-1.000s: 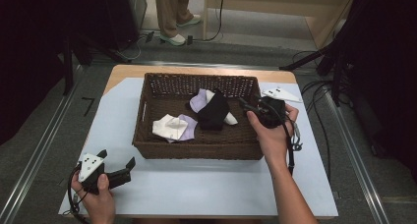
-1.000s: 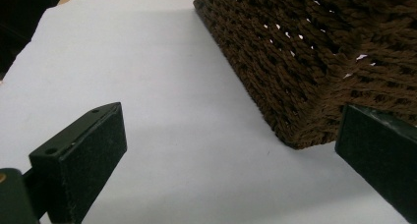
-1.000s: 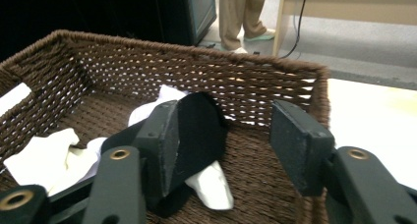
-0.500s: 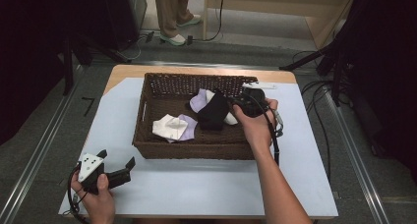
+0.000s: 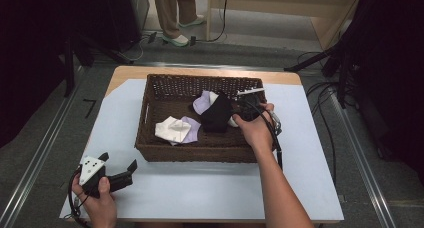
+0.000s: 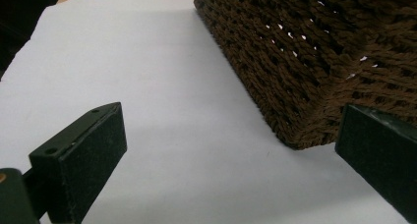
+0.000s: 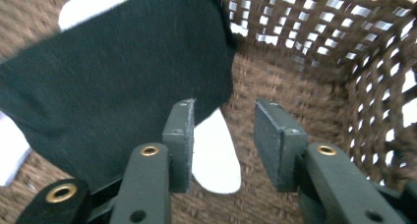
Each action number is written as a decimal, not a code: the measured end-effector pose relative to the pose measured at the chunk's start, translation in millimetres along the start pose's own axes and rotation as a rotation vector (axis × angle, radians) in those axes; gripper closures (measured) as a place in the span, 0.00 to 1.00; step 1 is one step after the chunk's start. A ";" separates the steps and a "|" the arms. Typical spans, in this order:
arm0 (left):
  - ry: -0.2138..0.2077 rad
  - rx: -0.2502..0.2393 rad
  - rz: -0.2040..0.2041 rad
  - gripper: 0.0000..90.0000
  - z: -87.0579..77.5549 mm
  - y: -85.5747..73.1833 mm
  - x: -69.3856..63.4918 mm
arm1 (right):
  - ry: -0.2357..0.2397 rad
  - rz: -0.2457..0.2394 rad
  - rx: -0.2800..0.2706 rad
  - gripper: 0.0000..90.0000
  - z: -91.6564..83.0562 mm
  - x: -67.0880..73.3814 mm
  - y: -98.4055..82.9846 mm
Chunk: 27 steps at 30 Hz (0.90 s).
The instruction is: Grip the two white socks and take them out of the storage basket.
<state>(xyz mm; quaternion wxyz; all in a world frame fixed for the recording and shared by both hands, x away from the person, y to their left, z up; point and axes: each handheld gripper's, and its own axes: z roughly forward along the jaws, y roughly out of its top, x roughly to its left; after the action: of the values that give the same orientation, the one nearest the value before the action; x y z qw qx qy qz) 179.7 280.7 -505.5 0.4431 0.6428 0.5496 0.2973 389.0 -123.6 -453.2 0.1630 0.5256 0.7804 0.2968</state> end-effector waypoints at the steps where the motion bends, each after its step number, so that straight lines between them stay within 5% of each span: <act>1: 0.000 0.001 -0.001 0.00 0.0 0.0 0.0 | -0.008 -0.008 0.008 0.67 0.9 0.7 0.2; 5: 0.000 0.003 -0.001 0.00 0.1 0.1 0.1 | -0.025 -0.026 0.035 0.68 5.4 1.9 0.2; 12: 0.001 0.003 -0.002 0.00 0.4 0.2 0.1 | 0.011 -0.044 0.115 0.63 16.4 2.0 -0.7; 16: -0.002 0.001 -0.005 0.00 0.5 0.1 0.2 | 0.025 -0.122 0.179 0.58 25.4 6.8 -1.8; 18: 0.000 0.002 -0.007 0.00 0.4 0.1 0.4 | 0.022 -0.171 0.193 0.62 28.4 10.8 -1.1; 21: 0.000 0.001 -0.011 0.00 0.6 0.1 0.4 | 0.039 -0.167 0.221 0.88 28.6 11.3 0.7; 26: -0.001 0.003 -0.013 0.00 0.6 0.2 0.9 | 0.029 -0.157 0.165 0.95 16.0 11.5 5.7; 27: 0.000 0.004 -0.014 0.00 0.9 0.3 0.7 | 0.025 -0.193 0.081 0.95 4.9 15.7 8.4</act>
<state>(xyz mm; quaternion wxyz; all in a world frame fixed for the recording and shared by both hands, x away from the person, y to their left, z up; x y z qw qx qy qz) 180.7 281.3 -505.7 0.4439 0.6399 0.5545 0.2932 391.7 -105.5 -450.8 0.1599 0.4503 0.8408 0.2544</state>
